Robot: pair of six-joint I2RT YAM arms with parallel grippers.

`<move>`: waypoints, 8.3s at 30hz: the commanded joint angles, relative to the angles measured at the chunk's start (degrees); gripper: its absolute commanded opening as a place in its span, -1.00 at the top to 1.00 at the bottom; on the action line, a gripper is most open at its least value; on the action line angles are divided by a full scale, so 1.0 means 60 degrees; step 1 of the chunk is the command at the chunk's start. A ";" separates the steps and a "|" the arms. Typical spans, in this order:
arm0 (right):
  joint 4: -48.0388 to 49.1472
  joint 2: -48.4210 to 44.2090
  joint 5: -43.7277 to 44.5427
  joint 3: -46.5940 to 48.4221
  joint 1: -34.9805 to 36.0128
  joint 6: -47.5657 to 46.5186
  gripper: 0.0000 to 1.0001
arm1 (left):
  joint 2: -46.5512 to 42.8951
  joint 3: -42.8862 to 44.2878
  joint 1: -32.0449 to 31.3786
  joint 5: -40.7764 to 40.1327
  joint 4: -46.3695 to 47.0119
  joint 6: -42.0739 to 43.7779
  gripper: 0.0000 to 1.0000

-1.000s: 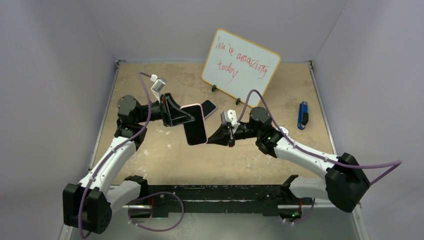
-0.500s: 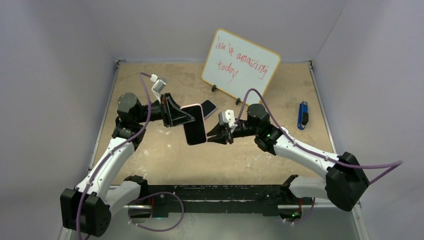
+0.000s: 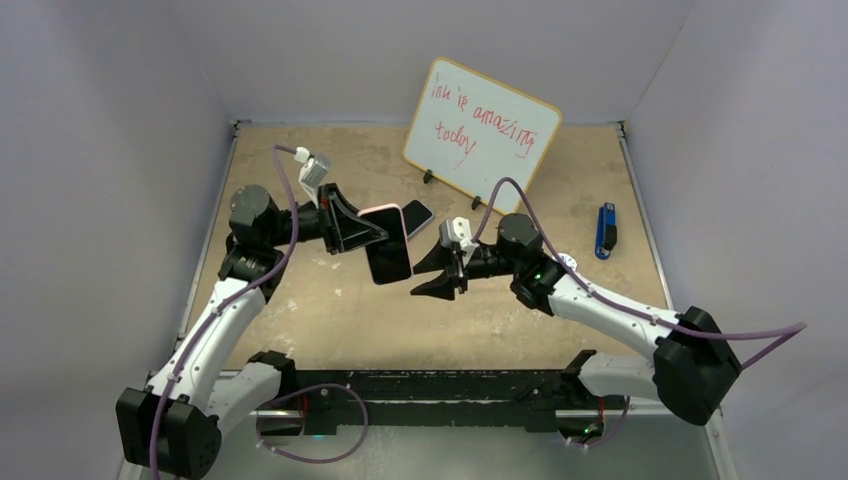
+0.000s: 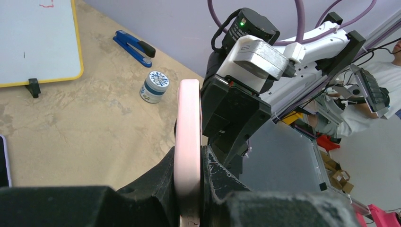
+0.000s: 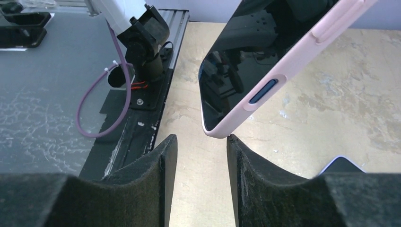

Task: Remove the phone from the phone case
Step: Remove the phone case from the phone.

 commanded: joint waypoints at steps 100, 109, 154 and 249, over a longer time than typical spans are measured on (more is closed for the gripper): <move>-0.0722 0.1186 0.0278 0.1553 -0.0138 -0.2967 0.95 | -0.0127 -0.1329 -0.1017 0.0344 0.2712 -0.1800 1.00; 0.3484 0.0881 0.1275 0.0204 -0.0141 0.1650 0.59 | 0.0041 -0.1967 -0.1015 -0.0169 0.2860 -0.1828 1.00; 0.7687 0.4212 0.4699 -0.3325 -0.0343 0.7574 1.00 | 0.4519 -0.2477 -0.1017 -0.5522 0.2156 -0.1135 -0.33; 0.2871 0.3664 0.5950 -0.2571 -0.1840 0.9610 1.00 | 0.4723 0.2670 -1.0704 -2.0048 -0.8652 0.2388 1.00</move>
